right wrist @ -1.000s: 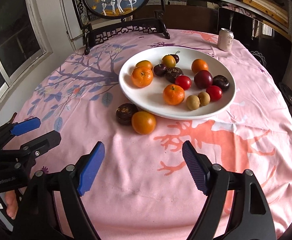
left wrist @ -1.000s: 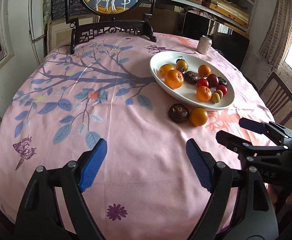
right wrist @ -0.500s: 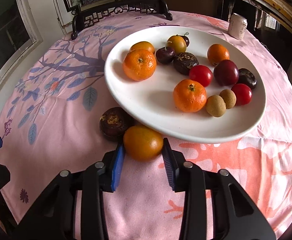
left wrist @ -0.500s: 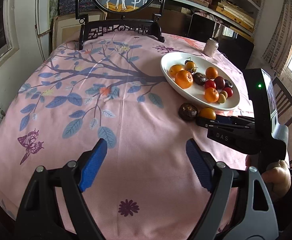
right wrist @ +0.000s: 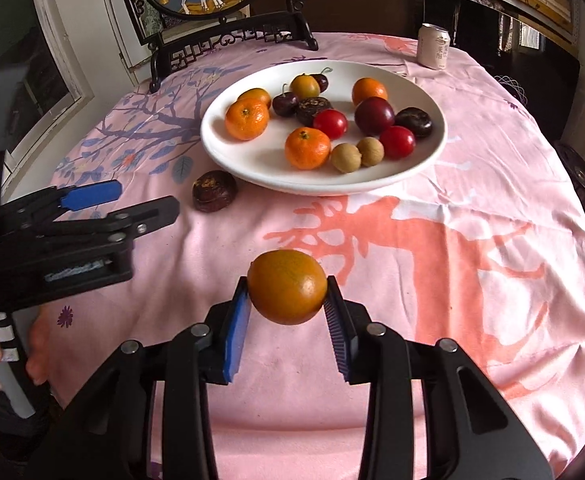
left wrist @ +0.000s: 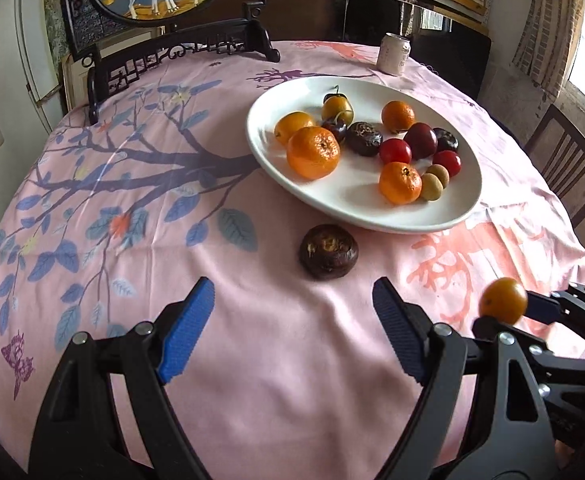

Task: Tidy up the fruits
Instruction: 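Grasp an orange with the right gripper while the left grasps the last passion fruit, then lower the orange and passion fruit onto the white plate while opening both grippers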

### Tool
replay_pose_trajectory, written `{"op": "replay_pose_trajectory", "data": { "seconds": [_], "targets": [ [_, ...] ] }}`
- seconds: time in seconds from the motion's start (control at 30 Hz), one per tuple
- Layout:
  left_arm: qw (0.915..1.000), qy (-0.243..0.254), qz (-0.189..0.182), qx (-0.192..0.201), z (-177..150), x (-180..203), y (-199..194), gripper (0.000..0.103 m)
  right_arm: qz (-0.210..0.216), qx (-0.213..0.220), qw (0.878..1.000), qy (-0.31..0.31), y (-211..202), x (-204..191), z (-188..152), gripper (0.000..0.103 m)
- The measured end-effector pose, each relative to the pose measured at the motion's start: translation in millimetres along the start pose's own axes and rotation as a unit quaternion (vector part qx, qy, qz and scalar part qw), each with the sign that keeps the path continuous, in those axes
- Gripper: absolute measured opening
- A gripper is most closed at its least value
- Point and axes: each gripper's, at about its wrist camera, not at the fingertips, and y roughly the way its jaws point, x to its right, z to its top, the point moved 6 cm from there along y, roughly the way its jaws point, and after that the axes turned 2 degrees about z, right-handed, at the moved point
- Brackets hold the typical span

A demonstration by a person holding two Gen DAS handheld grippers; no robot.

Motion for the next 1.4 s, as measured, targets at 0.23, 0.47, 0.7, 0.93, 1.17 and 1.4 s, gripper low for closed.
{"op": "replay_pose_trajectory", "data": {
  "seconds": [0.23, 0.47, 0.7, 0.93, 1.17, 1.4],
  "targets": [
    [0.9992, 0.014, 0.017, -0.032, 8.8, 8.0, 47.7, 0.077, 0.006, 0.017, 0.999, 0.028, -17.2, 21.2, -4.5, 0.037],
    [0.9996, 0.018, 0.006, -0.020, 8.4, 15.8, 46.2, 0.040, 0.019, 0.017, 0.999, 0.032, -18.8, 19.7, -4.4, 0.037],
    [0.9993, -0.012, -0.034, -0.014, -5.6, 13.9, 9.2, 0.040, 0.016, 0.018, 0.999, 0.033, -19.9, 18.6, -3.4, 0.037],
    [0.9980, -0.010, -0.057, 0.027, -2.1, 20.6, -44.5, 0.040, 0.018, 0.019, 0.999, 0.025, -18.8, 15.0, 3.4, 0.037],
    [0.9985, -0.003, -0.040, 0.036, 59.9, 23.6, -37.0, 0.040, 0.007, 0.034, 0.999, -0.008, -16.8, 16.8, 48.3, 0.037],
    [0.9989, -0.021, -0.040, -0.011, 110.9, 40.7, 34.3, 0.040, -0.020, 0.029, 0.999, -0.009, 30.2, 39.5, 101.3, 0.037]
  ]
}}
